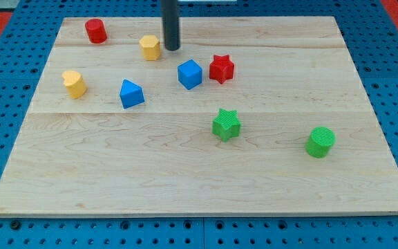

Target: Point at the yellow heart

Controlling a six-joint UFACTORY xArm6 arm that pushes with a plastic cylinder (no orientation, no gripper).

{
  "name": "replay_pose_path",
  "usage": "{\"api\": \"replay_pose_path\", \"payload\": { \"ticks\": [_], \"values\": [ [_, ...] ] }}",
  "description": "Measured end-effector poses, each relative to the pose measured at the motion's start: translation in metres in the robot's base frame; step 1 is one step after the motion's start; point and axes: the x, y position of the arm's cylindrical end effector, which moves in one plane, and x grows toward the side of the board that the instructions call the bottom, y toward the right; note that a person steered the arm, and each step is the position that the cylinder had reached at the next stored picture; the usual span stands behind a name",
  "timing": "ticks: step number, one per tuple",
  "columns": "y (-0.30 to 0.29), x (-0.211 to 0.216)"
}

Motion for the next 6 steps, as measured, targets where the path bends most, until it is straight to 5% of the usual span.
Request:
{"api": "replay_pose_path", "payload": {
  "ticks": [2,5,6],
  "values": [
    [-0.032,0.053],
    [-0.197,0.056],
    [-0.199,0.100]
  ]
}}
